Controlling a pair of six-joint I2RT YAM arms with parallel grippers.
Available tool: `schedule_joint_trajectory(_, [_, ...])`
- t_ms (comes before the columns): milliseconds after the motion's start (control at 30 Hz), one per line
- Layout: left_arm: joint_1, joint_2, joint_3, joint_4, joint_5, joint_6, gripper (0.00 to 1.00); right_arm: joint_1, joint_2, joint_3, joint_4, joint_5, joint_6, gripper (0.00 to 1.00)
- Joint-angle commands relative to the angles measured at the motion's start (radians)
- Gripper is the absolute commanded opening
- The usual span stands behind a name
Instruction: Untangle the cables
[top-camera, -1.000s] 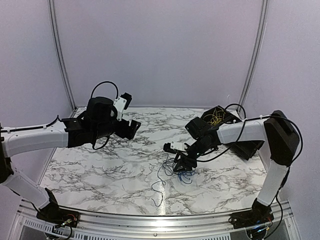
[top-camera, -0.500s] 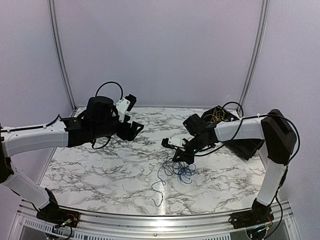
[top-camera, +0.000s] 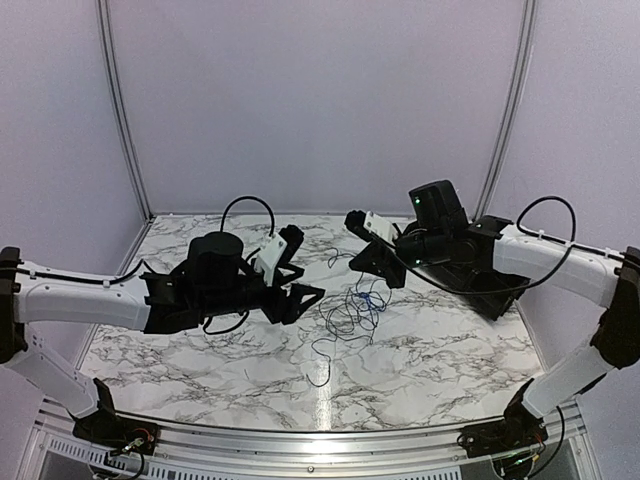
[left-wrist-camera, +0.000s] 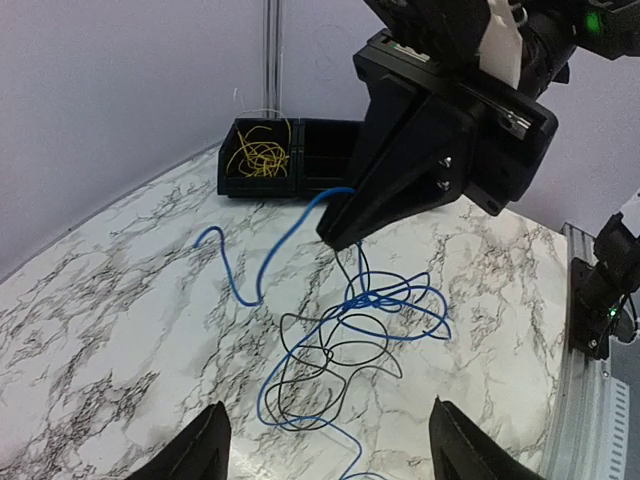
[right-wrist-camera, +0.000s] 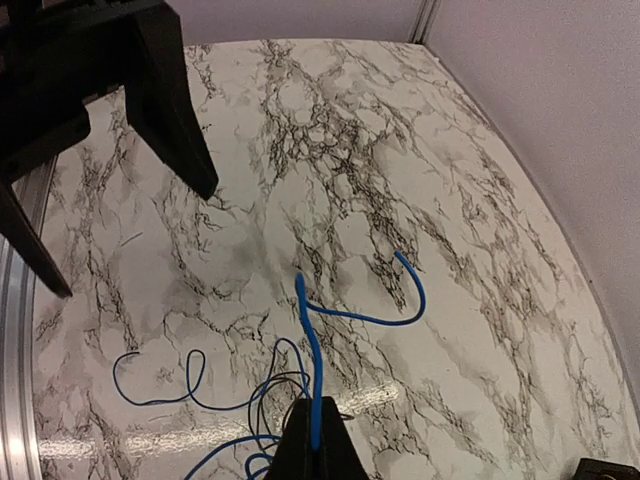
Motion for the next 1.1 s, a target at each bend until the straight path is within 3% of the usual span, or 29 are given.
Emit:
schedule_joint_trajectory(0, [-0.064,0.070,-0.022,0.292,-0.085,-0.064,0.71,-0.004,-0.031,-0.020,0.050,-0.022,0.056,0.00])
schedule_joint_trajectory(133, [-0.095,0.214,0.015,0.394,-0.144,-0.069,0.70,-0.004,-0.054,-0.032,0.060,-0.018,0.066,0.00])
schedule_joint_trajectory(367, [-0.114,0.407,0.126,0.544,-0.126,-0.098,0.70,-0.023,-0.102,-0.058,0.104,-0.019,0.118,0.00])
schedule_joint_trajectory(600, [-0.113,0.605,0.260,0.654,-0.139,-0.126,0.55,-0.059,-0.129,-0.036,0.094,-0.098,0.143,0.00])
schedule_joint_trajectory(800, [-0.112,0.690,0.281,0.676,-0.174,-0.151,0.43,-0.106,-0.177,0.092,0.005,-0.272,0.162,0.00])
schedule_joint_trajectory(900, [-0.112,0.711,0.268,0.686,-0.174,-0.160,0.34,-0.105,-0.212,0.168,-0.033,-0.291,0.165,0.00])
schedule_joint_trajectory(1067, [-0.111,0.721,0.213,0.706,-0.170,-0.173,0.29,-0.105,-0.204,0.362,-0.132,-0.311,0.176,0.00])
